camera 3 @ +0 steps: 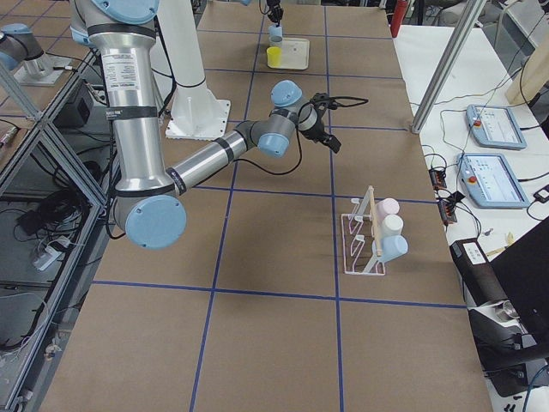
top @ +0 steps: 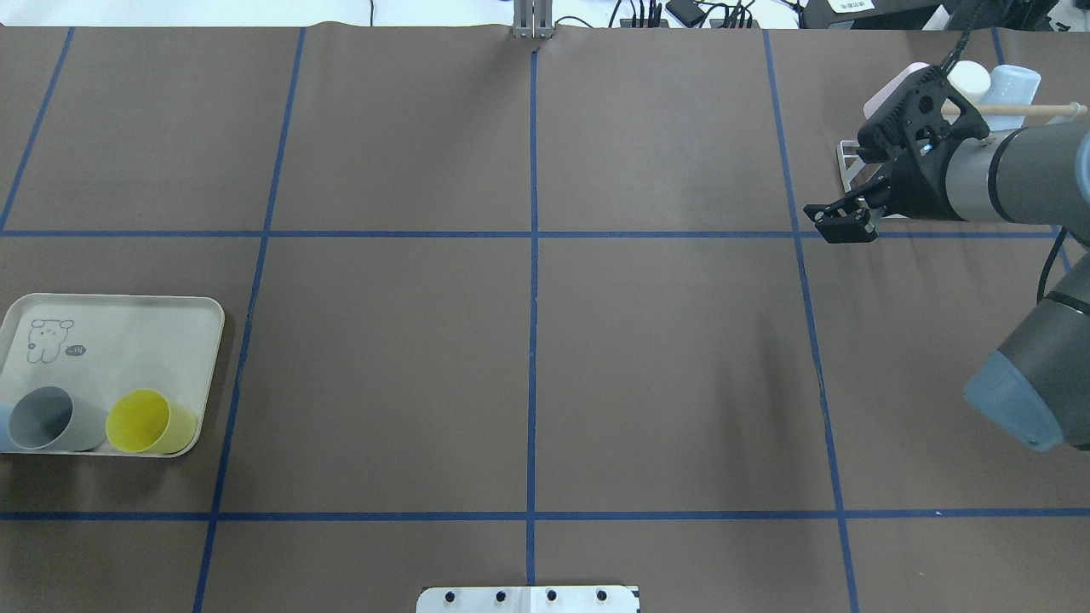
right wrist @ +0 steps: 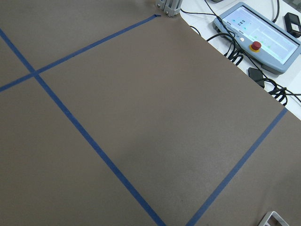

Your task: Transfer IKEA cup to right arm and place on rack

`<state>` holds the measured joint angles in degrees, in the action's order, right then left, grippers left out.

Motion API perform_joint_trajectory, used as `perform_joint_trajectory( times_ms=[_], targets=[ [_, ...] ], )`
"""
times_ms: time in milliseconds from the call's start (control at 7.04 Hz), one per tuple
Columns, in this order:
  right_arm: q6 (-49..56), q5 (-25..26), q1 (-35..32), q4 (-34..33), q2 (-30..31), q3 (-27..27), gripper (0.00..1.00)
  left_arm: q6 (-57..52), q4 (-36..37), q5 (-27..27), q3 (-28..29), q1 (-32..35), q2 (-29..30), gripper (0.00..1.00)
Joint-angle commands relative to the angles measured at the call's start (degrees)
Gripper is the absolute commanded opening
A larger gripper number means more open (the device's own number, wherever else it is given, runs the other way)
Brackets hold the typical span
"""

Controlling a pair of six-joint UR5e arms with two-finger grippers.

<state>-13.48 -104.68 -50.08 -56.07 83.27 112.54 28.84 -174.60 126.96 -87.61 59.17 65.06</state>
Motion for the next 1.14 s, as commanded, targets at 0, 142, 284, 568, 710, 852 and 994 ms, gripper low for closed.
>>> perform_joint_trajectory(
  times_ms=[0,142,284,568,710,852,994],
  targets=[
    [-0.05,0.09,0.42,0.0,-1.09,-0.13,1.0,-0.01,1.27,1.8,-0.72,4.35,1.46,0.0],
    [-0.06,0.0,0.68,0.09,-1.53,-0.13,1.0,-0.01,6.94,2.5,-5.34,5.94,2.08,0.0],
    [-0.06,0.0,1.38,0.09,-3.01,-0.21,1.0,-0.01,19.35,3.03,-15.21,8.48,2.09,0.0],
    [-0.84,0.0,4.54,8.02,-5.39,-2.74,1.0,0.25,43.8,3.12,-30.37,11.83,8.72,0.0],
    [-0.93,0.17,5.16,16.44,-5.31,-5.72,1.0,2.52,52.7,4.43,-33.13,11.93,13.9,0.0],
    [-0.93,0.35,5.6,22.61,-5.31,-8.27,1.0,13.41,54.0,8.7,-33.07,11.84,18.82,0.0],
    [-0.93,1.83,6.39,24.85,-5.31,-9.0,1.0,29.97,53.93,10.05,-32.81,11.76,24.09,0.0]
  ],
)
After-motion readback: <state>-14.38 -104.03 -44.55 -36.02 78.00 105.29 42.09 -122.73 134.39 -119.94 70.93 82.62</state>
